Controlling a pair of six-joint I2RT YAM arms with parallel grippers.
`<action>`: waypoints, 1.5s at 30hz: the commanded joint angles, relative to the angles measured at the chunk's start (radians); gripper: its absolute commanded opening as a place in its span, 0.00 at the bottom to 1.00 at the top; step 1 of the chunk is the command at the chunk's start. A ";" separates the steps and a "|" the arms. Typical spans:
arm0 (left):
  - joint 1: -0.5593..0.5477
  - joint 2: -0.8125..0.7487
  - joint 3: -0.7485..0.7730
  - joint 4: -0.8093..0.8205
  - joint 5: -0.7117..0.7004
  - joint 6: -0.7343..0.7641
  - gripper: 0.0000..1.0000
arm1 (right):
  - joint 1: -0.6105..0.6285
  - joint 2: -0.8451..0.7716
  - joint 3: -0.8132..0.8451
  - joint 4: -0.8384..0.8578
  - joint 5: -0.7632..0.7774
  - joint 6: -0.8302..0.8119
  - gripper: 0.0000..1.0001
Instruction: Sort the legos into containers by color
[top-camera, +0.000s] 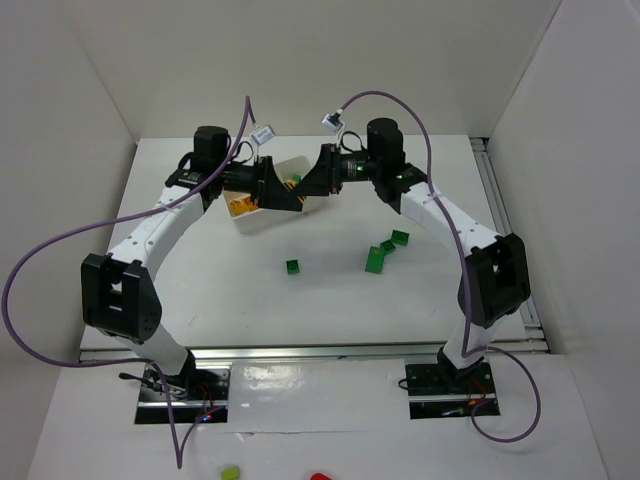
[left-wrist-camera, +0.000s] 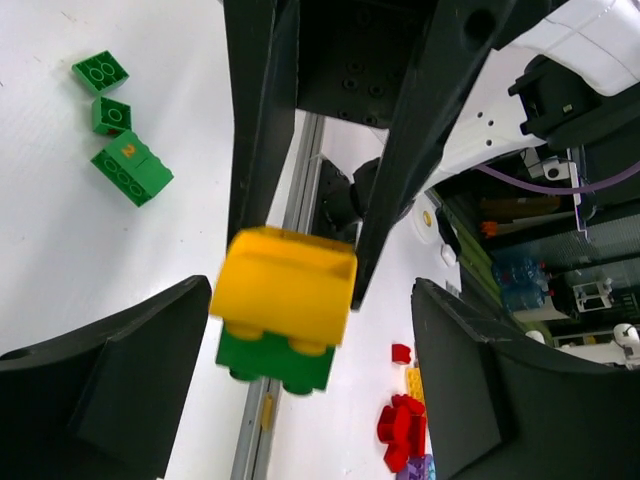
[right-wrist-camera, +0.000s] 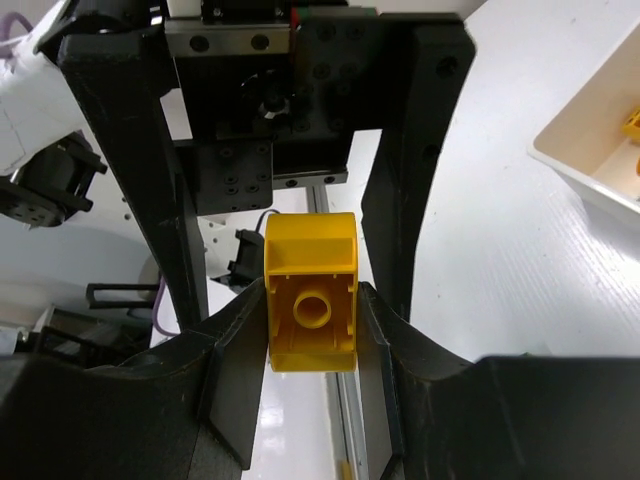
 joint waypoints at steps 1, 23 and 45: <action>0.004 -0.033 0.004 0.027 0.041 0.012 0.91 | -0.024 -0.001 0.002 0.088 -0.020 0.042 0.23; 0.033 -0.033 -0.014 0.079 0.060 -0.025 0.57 | -0.033 -0.001 -0.025 0.088 -0.020 0.042 0.23; 0.044 -0.023 -0.013 0.076 0.058 -0.045 0.00 | -0.005 0.036 0.002 0.052 -0.022 0.022 0.23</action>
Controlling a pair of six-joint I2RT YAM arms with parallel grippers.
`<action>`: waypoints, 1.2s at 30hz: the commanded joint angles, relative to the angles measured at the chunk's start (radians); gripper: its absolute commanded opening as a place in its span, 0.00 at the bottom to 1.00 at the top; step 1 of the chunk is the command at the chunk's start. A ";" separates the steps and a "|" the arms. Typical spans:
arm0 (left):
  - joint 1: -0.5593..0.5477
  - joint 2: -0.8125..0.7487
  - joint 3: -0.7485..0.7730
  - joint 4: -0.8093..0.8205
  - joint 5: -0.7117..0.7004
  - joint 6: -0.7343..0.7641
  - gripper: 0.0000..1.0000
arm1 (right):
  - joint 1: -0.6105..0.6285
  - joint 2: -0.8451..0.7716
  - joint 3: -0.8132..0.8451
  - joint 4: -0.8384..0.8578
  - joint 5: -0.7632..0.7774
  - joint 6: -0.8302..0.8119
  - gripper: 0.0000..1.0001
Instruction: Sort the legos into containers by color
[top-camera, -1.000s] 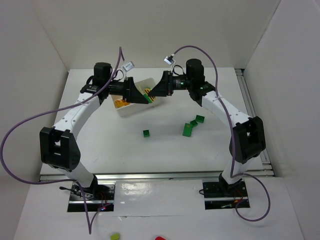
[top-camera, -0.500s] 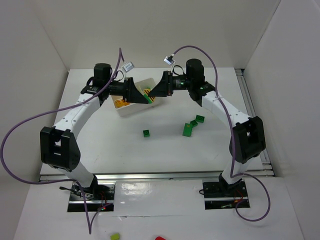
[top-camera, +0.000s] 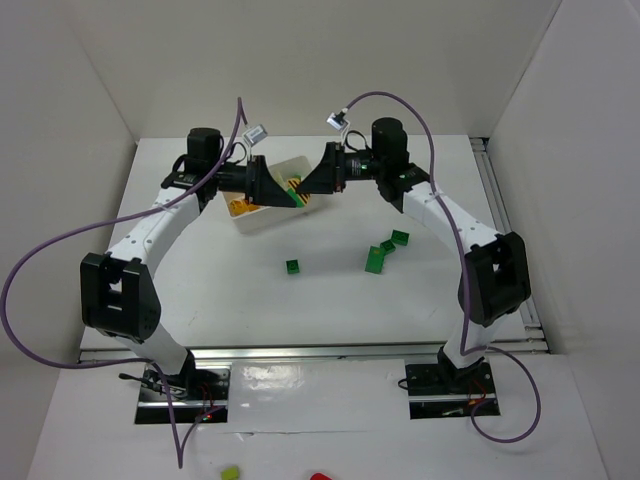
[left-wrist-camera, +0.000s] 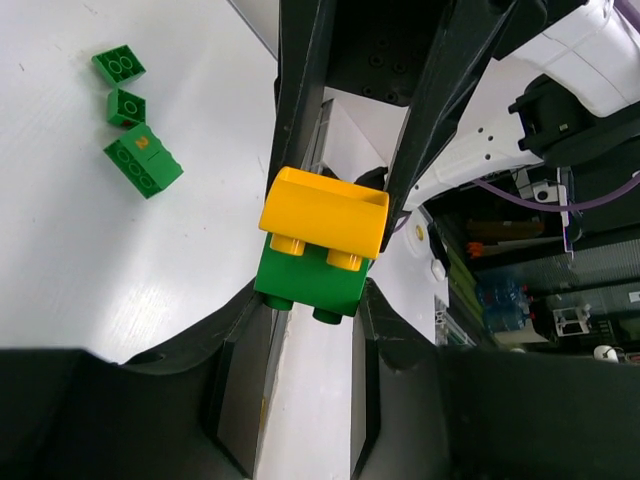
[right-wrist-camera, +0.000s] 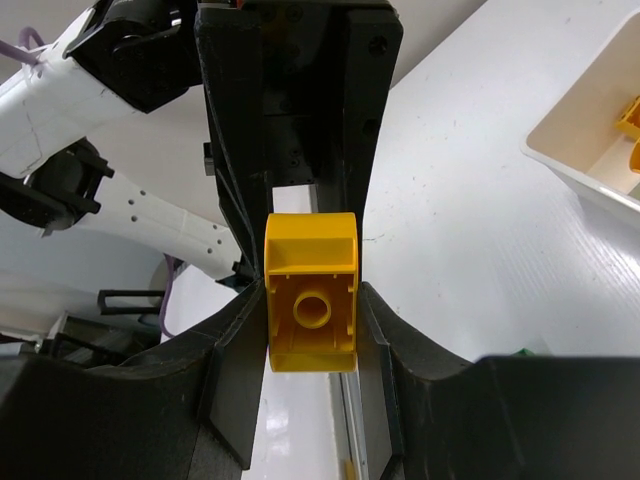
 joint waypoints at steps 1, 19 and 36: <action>0.004 -0.023 0.024 0.016 0.038 0.028 0.00 | 0.024 0.029 0.018 -0.003 0.002 -0.023 0.23; 0.188 -0.087 -0.162 -0.185 -0.149 0.078 0.00 | 0.013 0.084 0.102 -0.036 0.184 -0.052 0.23; 0.246 -0.386 0.073 -0.622 -1.269 -0.144 0.00 | 0.222 0.724 0.920 -0.415 0.632 -0.241 0.23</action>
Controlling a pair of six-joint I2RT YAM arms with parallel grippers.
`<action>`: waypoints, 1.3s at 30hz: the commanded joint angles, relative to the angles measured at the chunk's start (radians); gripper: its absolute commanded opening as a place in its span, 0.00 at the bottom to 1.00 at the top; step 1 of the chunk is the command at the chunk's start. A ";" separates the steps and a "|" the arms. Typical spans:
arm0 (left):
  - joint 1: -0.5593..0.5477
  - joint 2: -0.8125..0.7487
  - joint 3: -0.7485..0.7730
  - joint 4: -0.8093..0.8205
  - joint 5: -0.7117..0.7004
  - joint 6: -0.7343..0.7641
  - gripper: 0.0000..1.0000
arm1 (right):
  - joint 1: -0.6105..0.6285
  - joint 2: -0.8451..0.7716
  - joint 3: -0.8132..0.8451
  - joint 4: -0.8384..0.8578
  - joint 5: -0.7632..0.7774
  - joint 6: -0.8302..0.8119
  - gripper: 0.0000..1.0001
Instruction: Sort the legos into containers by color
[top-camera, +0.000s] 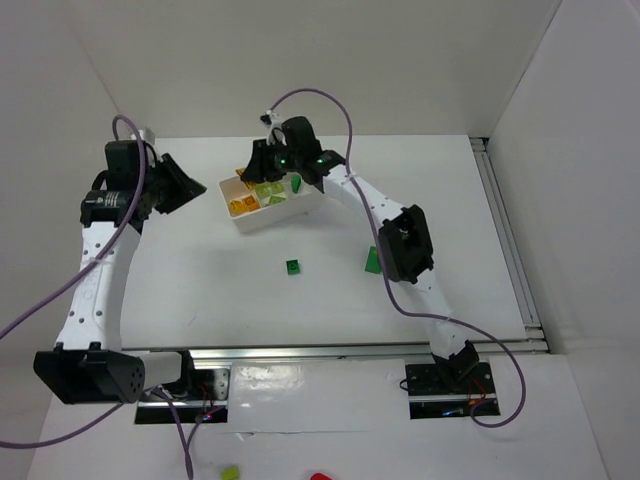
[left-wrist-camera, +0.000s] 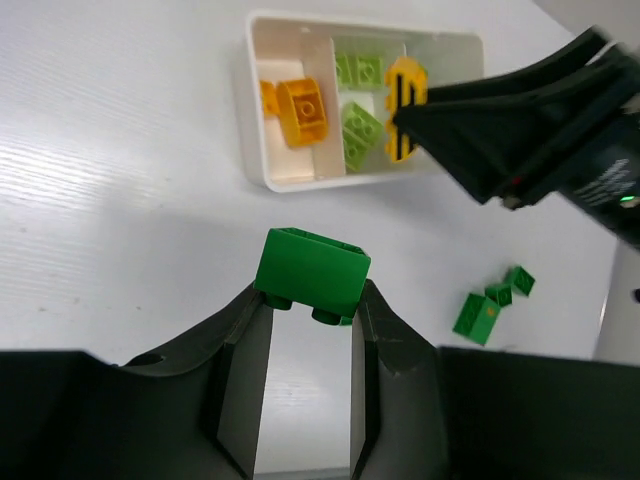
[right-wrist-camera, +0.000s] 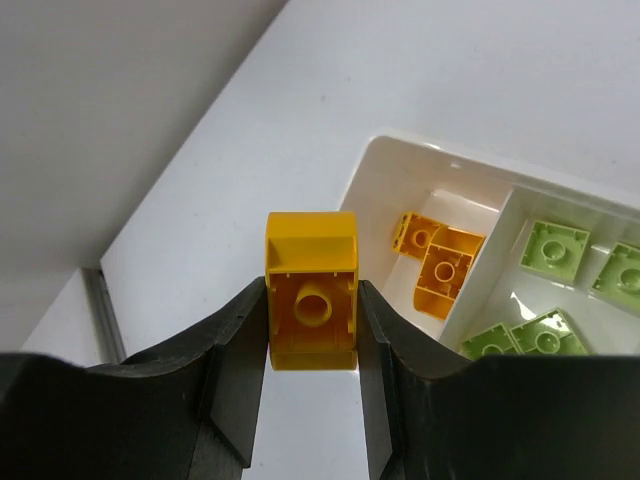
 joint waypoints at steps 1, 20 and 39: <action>0.003 -0.046 0.052 -0.070 -0.170 -0.044 0.00 | 0.022 0.066 0.073 -0.024 0.069 -0.023 0.24; -0.040 0.047 0.117 -0.054 0.025 0.045 0.00 | -0.012 -0.038 -0.034 0.103 0.270 -0.034 0.79; -0.327 0.926 0.817 0.000 0.027 0.015 0.00 | -0.310 -0.915 -1.027 -0.168 0.609 -0.008 0.86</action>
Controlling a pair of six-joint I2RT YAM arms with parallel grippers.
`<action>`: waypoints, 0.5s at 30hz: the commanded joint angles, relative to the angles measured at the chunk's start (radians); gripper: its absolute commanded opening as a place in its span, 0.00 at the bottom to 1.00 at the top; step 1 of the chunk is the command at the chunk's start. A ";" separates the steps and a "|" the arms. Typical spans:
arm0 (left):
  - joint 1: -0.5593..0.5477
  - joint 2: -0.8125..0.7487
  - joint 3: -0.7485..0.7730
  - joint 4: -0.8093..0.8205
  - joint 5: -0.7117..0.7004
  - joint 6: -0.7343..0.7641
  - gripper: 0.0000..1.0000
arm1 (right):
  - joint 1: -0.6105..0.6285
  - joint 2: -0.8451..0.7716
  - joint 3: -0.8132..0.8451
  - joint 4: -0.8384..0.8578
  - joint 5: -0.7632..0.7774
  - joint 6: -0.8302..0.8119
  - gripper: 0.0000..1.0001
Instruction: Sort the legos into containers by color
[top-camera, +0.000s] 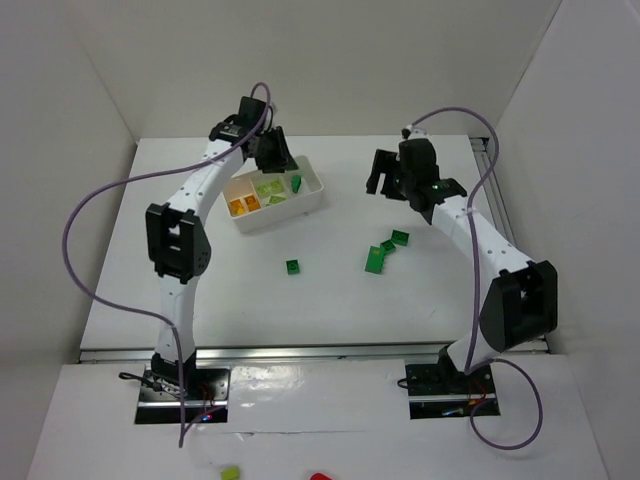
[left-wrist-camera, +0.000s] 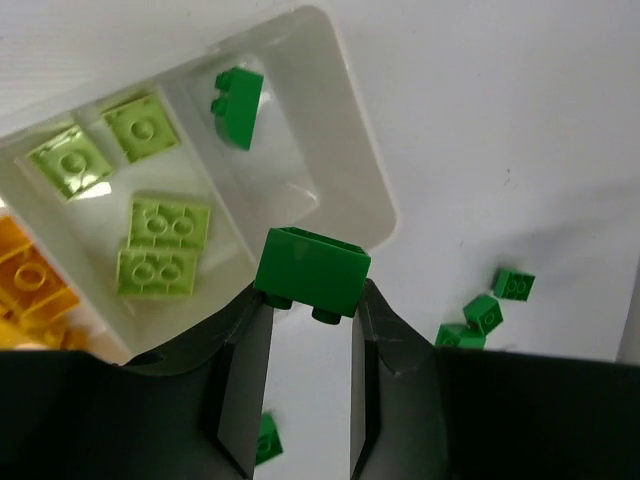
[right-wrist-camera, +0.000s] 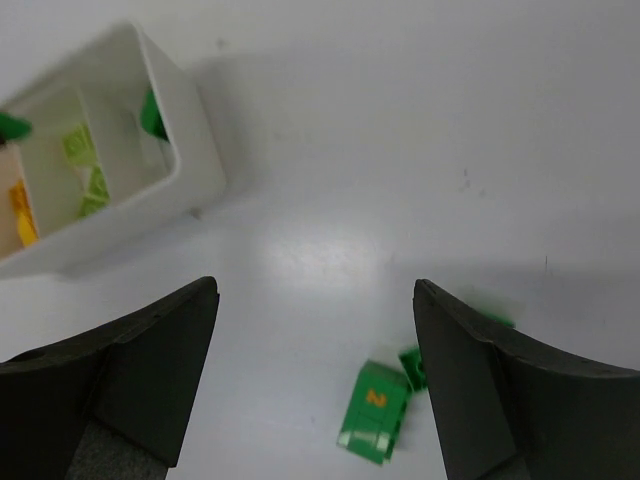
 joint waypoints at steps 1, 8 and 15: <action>-0.016 0.154 0.200 -0.006 0.017 -0.002 0.00 | 0.017 -0.076 -0.074 -0.124 0.032 0.034 0.86; -0.025 0.317 0.337 -0.018 0.079 -0.035 0.39 | 0.046 -0.125 -0.120 -0.164 0.042 0.066 0.86; -0.045 0.218 0.254 0.002 0.045 0.010 0.91 | 0.193 -0.072 -0.120 -0.132 0.052 0.078 0.87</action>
